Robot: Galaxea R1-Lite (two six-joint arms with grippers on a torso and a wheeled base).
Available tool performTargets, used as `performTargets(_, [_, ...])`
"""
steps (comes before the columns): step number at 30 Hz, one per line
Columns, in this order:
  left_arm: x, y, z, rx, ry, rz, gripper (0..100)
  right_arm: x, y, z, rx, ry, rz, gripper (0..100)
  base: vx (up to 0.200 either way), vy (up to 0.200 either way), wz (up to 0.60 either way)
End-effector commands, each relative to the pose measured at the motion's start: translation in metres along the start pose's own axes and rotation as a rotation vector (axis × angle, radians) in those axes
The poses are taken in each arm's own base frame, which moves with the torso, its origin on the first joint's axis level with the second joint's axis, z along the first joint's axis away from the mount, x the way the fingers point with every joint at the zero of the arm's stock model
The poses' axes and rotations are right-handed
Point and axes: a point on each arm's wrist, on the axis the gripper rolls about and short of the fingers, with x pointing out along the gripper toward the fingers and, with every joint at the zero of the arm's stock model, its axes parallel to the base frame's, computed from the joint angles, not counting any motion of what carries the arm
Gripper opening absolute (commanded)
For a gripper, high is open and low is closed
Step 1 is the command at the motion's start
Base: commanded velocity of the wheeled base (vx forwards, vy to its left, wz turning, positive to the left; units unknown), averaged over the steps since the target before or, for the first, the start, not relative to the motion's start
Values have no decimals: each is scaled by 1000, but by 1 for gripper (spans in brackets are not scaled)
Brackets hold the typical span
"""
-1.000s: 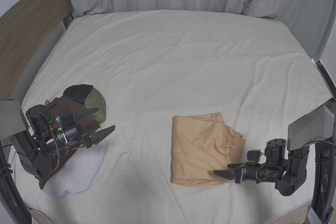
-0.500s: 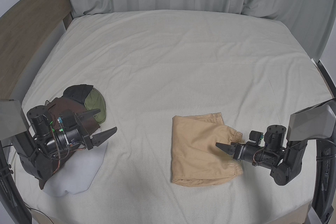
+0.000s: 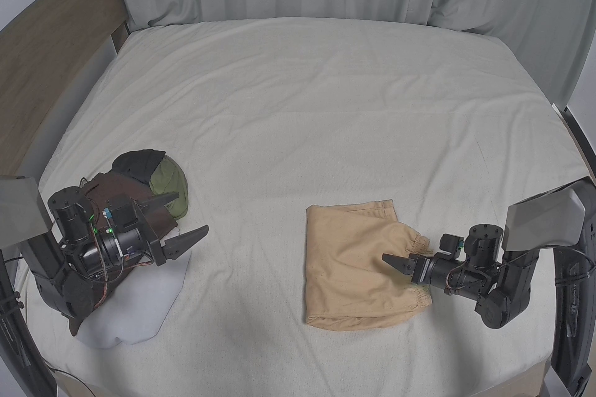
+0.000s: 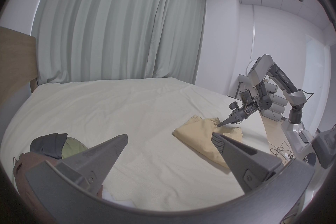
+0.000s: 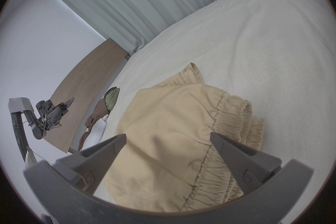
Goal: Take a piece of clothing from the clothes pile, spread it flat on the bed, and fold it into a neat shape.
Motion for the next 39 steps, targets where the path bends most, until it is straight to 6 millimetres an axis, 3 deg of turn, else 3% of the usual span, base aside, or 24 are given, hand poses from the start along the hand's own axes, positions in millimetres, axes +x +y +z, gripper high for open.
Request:
performTargets(1, [0,0,0,14,-2,1,100,-7,8,6,-7,-12,13,100,0,0,0])
performTargets(4, [0,0,0,16,-2,1,100,-24,20,15,-19,-27,30,100,0,0,0])
performTargets(9, [1,0,2,20,-6,0,100,-53,32,8,-8,49,91,100,0,0,0])
performTargets(14, [-1,-1,9,39,-23,-2,100,-64,33,5,-13,72,90,100,0,0,0])
performTargets(19, [0,-3,11,45,-30,-12,100,-77,26,-12,-86,146,52,100,0,0,0])
performTargets(32, [0,-6,10,46,-22,-17,100,-69,1,-37,-46,246,-19,100,0,0,0])
performTargets(39, [1,-8,9,42,-19,-24,100,-64,-16,-41,-17,248,-54,100,0,0,0])
